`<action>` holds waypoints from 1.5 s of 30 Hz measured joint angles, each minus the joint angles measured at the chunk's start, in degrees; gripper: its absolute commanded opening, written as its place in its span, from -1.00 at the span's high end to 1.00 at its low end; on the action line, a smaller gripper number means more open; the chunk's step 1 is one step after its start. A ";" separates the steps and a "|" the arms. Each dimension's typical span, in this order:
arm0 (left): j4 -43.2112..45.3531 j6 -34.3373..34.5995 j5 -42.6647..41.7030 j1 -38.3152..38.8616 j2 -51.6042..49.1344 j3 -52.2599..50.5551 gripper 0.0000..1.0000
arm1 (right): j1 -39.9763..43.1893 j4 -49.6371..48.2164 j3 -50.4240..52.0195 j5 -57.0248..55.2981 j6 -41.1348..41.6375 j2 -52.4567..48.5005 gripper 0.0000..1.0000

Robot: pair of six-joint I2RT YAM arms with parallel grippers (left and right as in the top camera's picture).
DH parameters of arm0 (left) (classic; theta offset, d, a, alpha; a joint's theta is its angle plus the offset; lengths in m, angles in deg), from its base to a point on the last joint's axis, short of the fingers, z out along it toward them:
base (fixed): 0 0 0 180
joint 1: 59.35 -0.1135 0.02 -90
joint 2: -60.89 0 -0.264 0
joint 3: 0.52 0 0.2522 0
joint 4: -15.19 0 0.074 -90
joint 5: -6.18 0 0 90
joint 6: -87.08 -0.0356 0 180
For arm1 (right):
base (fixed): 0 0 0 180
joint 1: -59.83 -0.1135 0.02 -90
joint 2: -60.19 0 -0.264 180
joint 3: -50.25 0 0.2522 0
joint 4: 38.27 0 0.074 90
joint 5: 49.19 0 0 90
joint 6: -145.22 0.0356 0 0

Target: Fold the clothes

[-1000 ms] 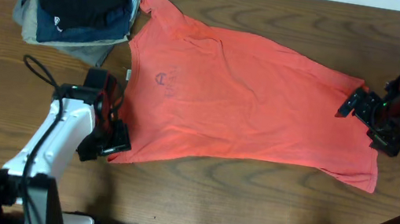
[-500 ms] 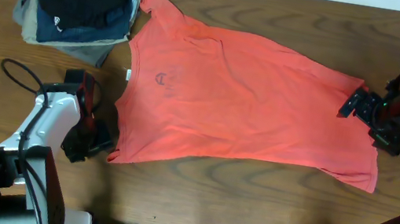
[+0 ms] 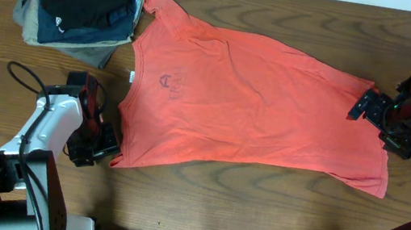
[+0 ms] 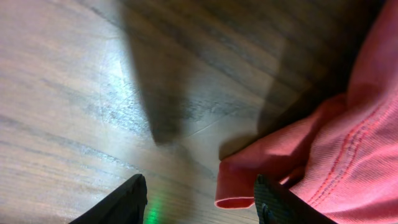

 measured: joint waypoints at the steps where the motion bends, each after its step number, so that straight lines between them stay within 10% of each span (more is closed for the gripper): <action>1: 0.02 -0.92 -0.74 0.00 0.00 0.00 -0.13 | 0.00 0.00 0.00 0.00 0.00 0.00 -0.99; 39: 4.22 -4.66 -5.31 0.00 0.00 -4.92 0.01 | 0.00 0.39 0.04 -0.15 -0.57 0.00 -0.98; 45: 3.87 -4.66 -3.96 0.00 0.00 -4.92 0.39 | 0.00 0.39 0.04 -0.15 -0.72 0.00 -0.98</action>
